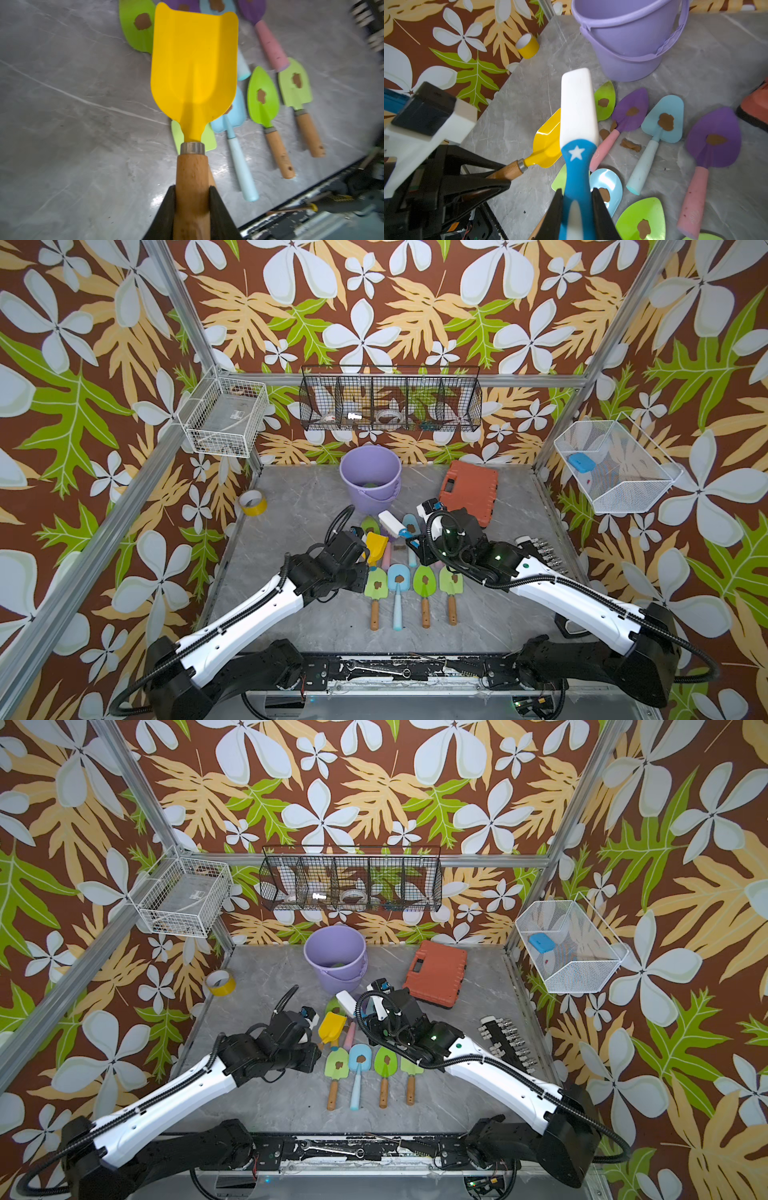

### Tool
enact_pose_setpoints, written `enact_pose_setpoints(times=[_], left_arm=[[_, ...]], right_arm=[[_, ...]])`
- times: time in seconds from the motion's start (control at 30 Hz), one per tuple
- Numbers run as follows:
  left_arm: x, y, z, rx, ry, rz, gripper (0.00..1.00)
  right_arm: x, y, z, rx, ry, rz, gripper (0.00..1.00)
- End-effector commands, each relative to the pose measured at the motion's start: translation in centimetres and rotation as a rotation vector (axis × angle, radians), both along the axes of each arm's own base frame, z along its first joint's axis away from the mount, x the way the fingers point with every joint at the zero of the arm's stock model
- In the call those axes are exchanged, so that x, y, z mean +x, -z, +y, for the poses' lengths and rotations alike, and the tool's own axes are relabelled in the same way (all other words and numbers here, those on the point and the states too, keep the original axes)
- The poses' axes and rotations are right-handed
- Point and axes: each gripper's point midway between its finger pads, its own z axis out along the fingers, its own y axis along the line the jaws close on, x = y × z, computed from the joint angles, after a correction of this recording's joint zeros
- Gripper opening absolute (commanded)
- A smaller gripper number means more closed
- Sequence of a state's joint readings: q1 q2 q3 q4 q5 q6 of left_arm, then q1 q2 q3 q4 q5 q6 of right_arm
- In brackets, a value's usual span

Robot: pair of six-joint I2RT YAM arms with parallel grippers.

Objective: Brush the soil off the hand trowel and place it into the bucket
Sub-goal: Brush off the soil from the hand trowel.

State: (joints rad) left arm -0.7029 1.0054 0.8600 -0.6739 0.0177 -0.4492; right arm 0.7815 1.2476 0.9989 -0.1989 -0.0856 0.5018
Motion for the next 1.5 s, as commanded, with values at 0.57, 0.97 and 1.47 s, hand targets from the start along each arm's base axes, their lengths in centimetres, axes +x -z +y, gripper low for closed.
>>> enact_pose_setpoints(times=[0.57,0.97,1.47], left_arm=[[-2.2,-10.8,-0.8,-1.271,0.152,0.080,0.00],[-0.9,-9.6,-0.7,-1.223,0.097,0.075,0.00],[0.6,-9.2,-0.1,-1.213,0.062,0.075,0.00]], right_arm=[[-2.1,-5.8,-0.9,0.579,0.021,0.000,0.00],[-2.8,-4.9,-0.7,0.602,0.002,0.043,0.00],[-5.0,-4.3,0.8,0.589,-0.076,0.096,0.00]])
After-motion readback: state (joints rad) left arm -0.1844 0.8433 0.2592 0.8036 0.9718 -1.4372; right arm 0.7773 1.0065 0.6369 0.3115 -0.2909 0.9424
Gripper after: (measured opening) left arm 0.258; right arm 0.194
